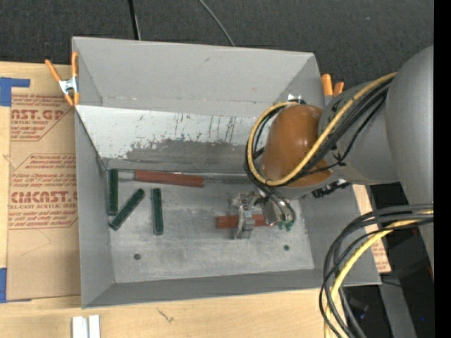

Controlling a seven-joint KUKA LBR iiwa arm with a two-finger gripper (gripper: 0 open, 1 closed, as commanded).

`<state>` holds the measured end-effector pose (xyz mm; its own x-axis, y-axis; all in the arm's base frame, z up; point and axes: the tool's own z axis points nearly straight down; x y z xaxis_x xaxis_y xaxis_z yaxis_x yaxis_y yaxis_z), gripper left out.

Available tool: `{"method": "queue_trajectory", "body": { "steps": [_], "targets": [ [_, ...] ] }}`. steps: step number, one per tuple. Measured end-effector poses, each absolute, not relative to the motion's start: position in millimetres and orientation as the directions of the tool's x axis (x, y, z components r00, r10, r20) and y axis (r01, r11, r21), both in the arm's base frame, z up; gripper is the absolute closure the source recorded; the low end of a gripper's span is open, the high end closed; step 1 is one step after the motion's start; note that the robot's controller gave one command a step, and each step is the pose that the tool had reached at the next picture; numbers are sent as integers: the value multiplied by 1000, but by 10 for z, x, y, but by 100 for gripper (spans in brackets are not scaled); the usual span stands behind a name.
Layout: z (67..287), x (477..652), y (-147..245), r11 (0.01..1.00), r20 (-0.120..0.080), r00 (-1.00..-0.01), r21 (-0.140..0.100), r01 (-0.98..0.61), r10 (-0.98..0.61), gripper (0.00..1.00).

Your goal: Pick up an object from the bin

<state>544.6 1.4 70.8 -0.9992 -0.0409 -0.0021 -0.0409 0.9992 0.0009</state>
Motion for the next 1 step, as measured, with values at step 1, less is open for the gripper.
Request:
{"method": "queue_trajectory", "body": {
  "steps": [1],
  "targets": [
    [2628, 5362, -17, 999, -4, -999, 1, 34, 34, 100]
  ]
}}
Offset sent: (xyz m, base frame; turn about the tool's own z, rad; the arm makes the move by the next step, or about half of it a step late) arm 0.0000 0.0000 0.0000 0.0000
